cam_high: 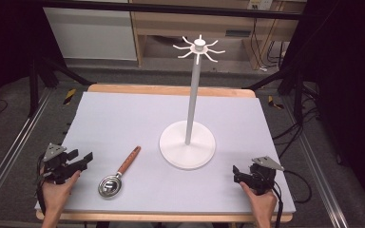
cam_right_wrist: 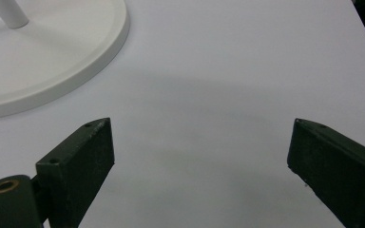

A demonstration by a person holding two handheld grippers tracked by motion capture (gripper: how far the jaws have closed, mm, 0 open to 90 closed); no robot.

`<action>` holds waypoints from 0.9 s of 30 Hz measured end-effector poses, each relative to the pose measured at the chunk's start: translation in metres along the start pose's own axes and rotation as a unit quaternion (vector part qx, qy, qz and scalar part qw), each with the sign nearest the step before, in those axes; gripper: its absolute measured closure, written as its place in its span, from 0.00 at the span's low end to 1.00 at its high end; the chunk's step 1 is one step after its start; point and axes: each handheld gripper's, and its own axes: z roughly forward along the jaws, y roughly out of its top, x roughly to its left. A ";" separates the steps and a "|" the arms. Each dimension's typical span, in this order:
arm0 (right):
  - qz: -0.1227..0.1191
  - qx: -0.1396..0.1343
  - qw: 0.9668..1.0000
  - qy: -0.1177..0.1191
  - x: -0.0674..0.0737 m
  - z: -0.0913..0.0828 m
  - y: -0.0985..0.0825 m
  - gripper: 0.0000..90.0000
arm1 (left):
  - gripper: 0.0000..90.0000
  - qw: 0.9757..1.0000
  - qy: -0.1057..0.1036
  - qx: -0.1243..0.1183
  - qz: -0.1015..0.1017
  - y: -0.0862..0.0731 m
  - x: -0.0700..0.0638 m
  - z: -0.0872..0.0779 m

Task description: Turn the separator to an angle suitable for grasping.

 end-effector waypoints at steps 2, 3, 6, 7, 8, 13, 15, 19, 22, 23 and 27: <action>-0.001 0.002 1.000 0.002 0.000 0.000 0.000 0.09 | 0.43 1.000 -0.007 -0.001 0.001 0.001 -0.003 0.000; -0.002 0.001 1.000 0.001 0.001 0.000 0.000 0.09 | 0.43 1.000 -0.009 0.001 0.005 0.002 -0.004 -0.001; -0.005 0.002 1.000 0.004 0.001 -0.002 0.000 0.09 | 0.45 1.000 -0.023 0.010 0.010 0.003 -0.010 -0.001; -0.006 0.001 1.000 0.005 0.001 -0.004 -0.001 0.09 | 0.45 0.999 -0.028 0.013 0.013 0.004 -0.012 -0.001; -0.007 0.000 1.000 0.003 0.001 -0.004 -0.001 0.09 | 0.46 0.999 -0.031 0.013 0.017 0.005 -0.014 -0.001; -0.008 -0.001 1.000 0.005 0.001 -0.006 -0.001 0.09 | 0.46 0.998 -0.041 0.022 0.034 0.009 -0.025 -0.001; -0.008 0.000 1.000 0.009 0.002 -0.006 -0.001 0.09 | 0.46 0.998 -0.046 0.024 0.034 0.009 -0.028 -0.001; -0.013 0.002 1.000 0.012 0.005 -0.006 0.000 0.09 | 0.45 0.997 -0.053 0.026 0.039 0.012 -0.035 0.000; -0.018 0.003 1.000 0.012 0.007 -0.005 0.000 0.09 | 0.45 0.997 -0.060 0.028 0.044 0.013 -0.040 0.000; -0.018 0.002 1.000 0.013 0.007 -0.006 0.000 0.09 | 0.45 0.997 -0.061 0.030 0.047 0.013 -0.041 0.000; -0.020 0.004 1.000 0.015 0.008 -0.005 0.000 0.09 | 0.45 0.996 -0.070 0.031 0.052 0.015 -0.047 0.000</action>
